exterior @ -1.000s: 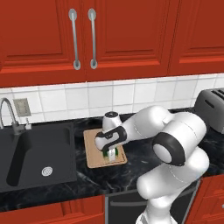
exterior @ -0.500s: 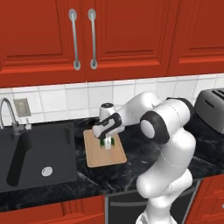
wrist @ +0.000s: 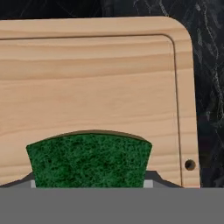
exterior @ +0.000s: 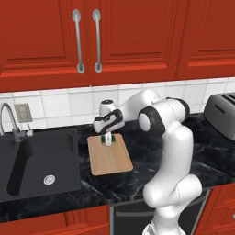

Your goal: Pick up the sponge from the counter and clean the cutting board by briefly scrubbing or pressing down on the cutting board. Once finished, release the sponge.

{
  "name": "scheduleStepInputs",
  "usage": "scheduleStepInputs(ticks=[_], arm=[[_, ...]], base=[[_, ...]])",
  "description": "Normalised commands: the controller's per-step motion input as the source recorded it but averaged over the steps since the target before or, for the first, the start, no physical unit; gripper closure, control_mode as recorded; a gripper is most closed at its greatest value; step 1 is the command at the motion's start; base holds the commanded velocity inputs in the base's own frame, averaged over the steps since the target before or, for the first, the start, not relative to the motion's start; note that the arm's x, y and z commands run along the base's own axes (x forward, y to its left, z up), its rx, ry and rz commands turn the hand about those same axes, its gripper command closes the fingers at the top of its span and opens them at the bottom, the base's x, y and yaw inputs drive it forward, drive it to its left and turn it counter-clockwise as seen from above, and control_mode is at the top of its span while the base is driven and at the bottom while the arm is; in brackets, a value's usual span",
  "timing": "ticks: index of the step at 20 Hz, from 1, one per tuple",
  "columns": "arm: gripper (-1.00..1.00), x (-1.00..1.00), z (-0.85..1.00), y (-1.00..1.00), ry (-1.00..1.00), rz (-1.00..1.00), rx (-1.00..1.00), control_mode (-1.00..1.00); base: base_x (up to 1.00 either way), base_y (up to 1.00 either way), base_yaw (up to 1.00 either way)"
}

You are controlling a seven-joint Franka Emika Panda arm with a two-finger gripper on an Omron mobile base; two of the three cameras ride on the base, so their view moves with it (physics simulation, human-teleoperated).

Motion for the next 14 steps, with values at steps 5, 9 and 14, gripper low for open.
scheduleStepInputs(ticks=[5, 9, 14], arm=[[1.0, 0.73, -0.18, 0.11, -0.02, 0.0, 0.0, -1.0], [1.0, 0.18, -0.14, 0.27, 0.0, 0.0, 0.0, -1.0], [1.0, -0.17, -0.17, 0.35, 0.0, 0.0, 0.02, -1.0]], base=[[0.0, 0.0, 0.0], [0.0, 0.0, 0.0], [0.0, 0.0, 0.0]])
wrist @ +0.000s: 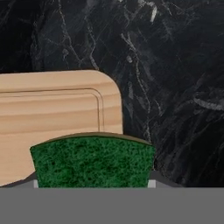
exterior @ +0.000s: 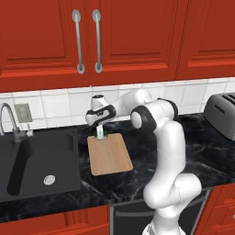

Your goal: Pick up the sponge from the counter and clean the cutting board by briefly scrubbing or pressing down on the cutting board. Once finished, release the sponge.

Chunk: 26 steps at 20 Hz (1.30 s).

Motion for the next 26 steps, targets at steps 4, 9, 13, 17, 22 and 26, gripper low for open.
scheduleStepInputs(ticks=[4, 9, 13, 17, 22, 26], arm=[[1.0, -0.37, -0.15, 0.38, 0.0, 0.0, 0.02, -1.0], [1.0, -0.48, -0.11, 0.27, -0.03, 0.0, 0.02, -1.0], [1.0, -0.59, -0.09, 0.21, -0.06, 0.0, 0.03, -1.0], [1.0, -0.7, -0.15, 0.11, -0.02, 0.0, 0.05, -1.0], [1.0, -0.76, -0.16, 0.04, 0.0, 0.0, 0.07, -1.0], [1.0, -0.78, -0.13, 0.0, 0.0, 0.0, 0.07, -1.0]], base=[[0.0, 0.0, 0.0], [0.0, 0.0, 0.0], [0.0, 0.0, 0.0], [0.0, 0.0, 0.0], [0.0, 0.0, 0.0], [0.0, 0.0, 0.0]])
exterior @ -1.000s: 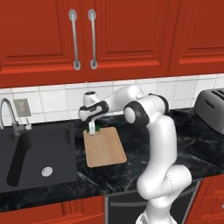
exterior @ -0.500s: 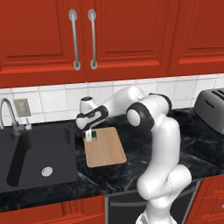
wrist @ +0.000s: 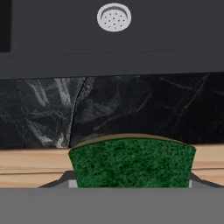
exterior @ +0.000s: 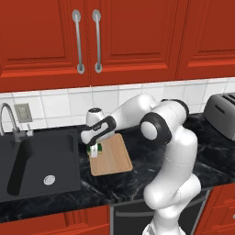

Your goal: Pick up the sponge from the counter and clean the cutting board by briefly scrubbing or pressing down on the cutting board. Once finished, release the sponge.

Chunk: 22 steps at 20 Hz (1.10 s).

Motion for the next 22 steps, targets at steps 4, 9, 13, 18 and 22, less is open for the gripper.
scheduleStepInputs(ticks=[4, 9, 13, 18, 22], arm=[[1.0, -0.75, -0.07, 0.0, 0.0, 0.0, 0.08, -1.0], [1.0, -0.69, -0.09, 0.0, 0.06, 0.0, 0.05, -1.0], [1.0, -0.7, -0.2, 0.0, 0.07, 0.0, 0.02, -1.0], [1.0, -0.72, -0.23, 0.0, 0.06, 0.0, 0.0, -1.0], [1.0, -0.75, -0.19, 0.0, 0.02, 0.0, 0.0, -1.0]], base=[[0.0, 0.0, 0.0], [0.0, 0.0, 0.0], [0.0, 0.0, 0.0], [0.0, 0.0, 0.0], [0.0, 0.0, 0.0]])
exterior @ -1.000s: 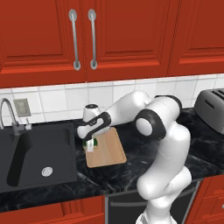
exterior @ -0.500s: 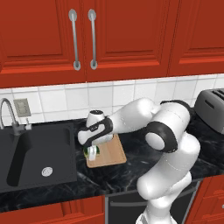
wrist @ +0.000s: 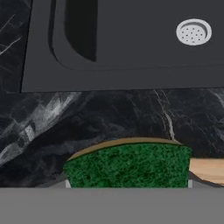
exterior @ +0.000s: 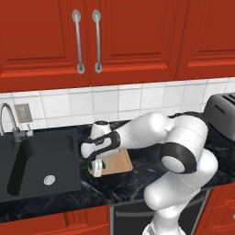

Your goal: Pick up the sponge from the counter and clean the cutting board by briefly scrubbing or pressing down on the cutting board. Once finished, release the sponge.

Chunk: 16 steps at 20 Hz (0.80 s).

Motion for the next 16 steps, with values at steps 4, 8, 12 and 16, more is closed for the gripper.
scheduleStepInputs(ticks=[4, 8, 12, 16], arm=[[1.0, -0.8, -0.03, -0.01, 0.0, 0.0, 0.0, -1.0], [1.0, -0.56, 0.14, -0.13, -0.09, 0.0, 0.0, -1.0], [1.0, 0.0, 0.68, -0.34, -0.16, 0.0, 0.0, -1.0], [1.0, 0.26, 0.79, -0.45, -0.1, 0.0, 0.0, -1.0]], base=[[0.0, 0.0, 0.0], [0.0, 0.0, 0.0], [0.0, 0.0, 0.0], [0.0, 0.0, 0.0]])
